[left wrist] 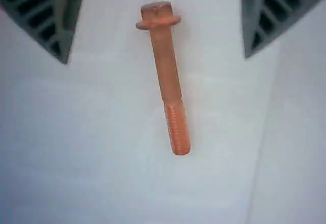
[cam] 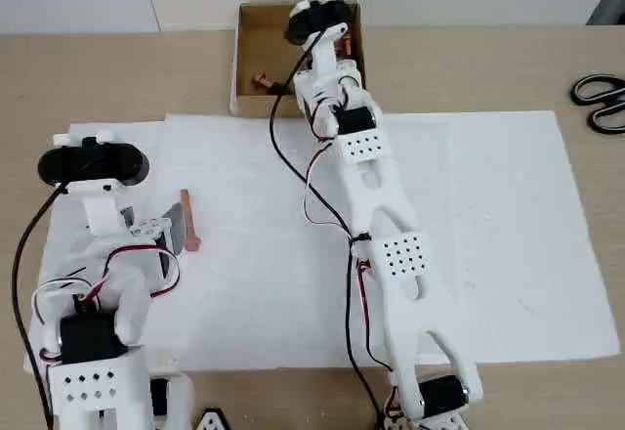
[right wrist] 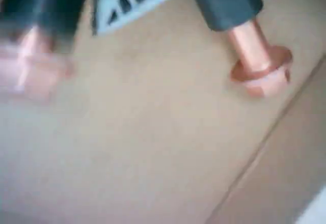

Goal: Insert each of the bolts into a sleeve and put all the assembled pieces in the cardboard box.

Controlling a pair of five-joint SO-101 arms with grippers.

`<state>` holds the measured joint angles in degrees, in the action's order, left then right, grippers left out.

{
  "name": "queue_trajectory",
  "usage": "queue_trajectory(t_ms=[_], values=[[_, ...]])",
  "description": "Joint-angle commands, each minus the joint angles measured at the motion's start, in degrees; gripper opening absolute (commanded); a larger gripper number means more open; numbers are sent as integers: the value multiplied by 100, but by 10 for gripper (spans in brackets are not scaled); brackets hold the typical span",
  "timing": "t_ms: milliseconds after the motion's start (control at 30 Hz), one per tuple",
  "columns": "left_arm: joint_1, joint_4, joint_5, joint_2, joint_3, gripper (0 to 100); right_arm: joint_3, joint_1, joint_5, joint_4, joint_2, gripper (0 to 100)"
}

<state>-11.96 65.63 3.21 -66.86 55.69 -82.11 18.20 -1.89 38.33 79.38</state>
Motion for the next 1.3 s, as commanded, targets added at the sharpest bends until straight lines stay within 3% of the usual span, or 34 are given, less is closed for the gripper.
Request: queue_trajectory(t_ms=[0,100,333,800,900,1100,1267], values=[[44,9,-9,-53,-13,209,-387,13,-53,22,-136,177],[44,9,-9,-53,-13,209,-721,13,-62,101,-136,177],[44,-9,9,-53,-13,209,-1433,-31,-62,1420,-338,177],[44,114,26,-35,-13,209,-1424,-110,35,6000,-2695,177],[44,105,26,-53,110,208,-1178,-409,589,6132,-2686,158],[44,105,26,-62,338,208,53,-848,598,6132,-2695,2],[44,105,26,-62,338,208,967,-725,598,6141,-3275,43]])
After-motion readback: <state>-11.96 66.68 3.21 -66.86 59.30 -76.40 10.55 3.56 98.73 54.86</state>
